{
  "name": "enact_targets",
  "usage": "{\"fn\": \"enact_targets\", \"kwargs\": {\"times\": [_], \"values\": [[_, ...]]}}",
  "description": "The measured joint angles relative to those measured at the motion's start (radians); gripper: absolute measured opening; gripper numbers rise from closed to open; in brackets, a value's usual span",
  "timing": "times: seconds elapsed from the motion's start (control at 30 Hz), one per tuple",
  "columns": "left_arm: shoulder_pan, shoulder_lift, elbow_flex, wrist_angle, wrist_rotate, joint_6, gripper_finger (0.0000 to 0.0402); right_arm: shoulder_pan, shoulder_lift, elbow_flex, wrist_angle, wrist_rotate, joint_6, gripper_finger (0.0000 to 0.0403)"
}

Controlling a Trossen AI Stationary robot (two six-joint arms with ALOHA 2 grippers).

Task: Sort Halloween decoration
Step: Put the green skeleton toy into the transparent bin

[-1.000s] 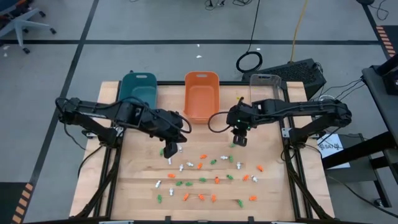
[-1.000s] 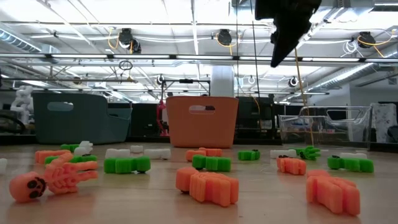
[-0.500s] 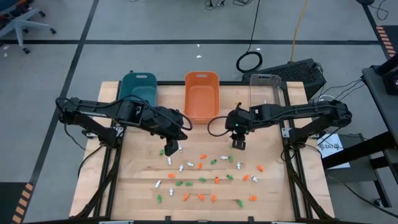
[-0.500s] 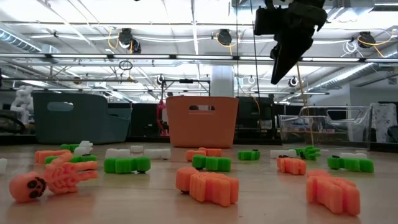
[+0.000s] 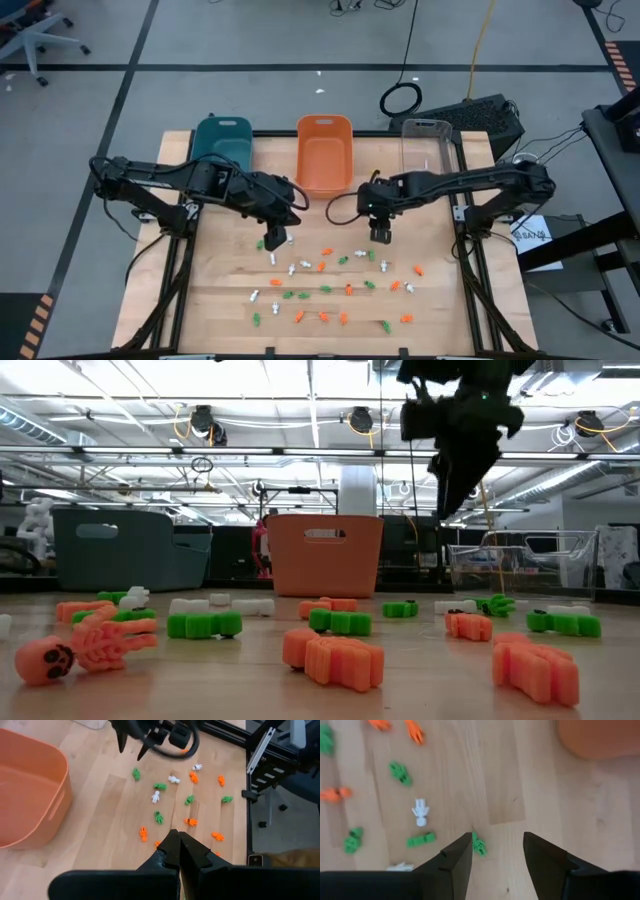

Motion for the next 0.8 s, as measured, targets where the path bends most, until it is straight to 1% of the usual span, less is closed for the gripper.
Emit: {"fn": "enact_targets", "kwargs": {"times": [0.17,0.27,0.47,0.6,0.8], "values": [[-0.006,0.000,0.000,-0.024,0.008,-0.021,0.0000,0.000,0.055,0.000,0.007,-0.020,-0.023,0.0163],[-0.008,0.000,0.000,-0.038,0.010,-0.026,0.0000,0.000,0.076,0.000,0.007,-0.025,-0.078,0.0163],[-0.014,0.000,0.000,-0.061,0.010,-0.026,0.0000,0.000,0.103,-0.014,0.014,-0.076,-0.170,0.0166],[-0.013,0.000,0.000,-0.062,0.010,-0.026,0.0000,0.000,0.105,-0.070,0.049,-0.098,-0.159,0.0187],[-0.013,0.000,0.000,-0.061,0.009,-0.026,0.0000,0.005,0.105,-0.126,0.067,-0.098,-0.178,0.0228]]}}
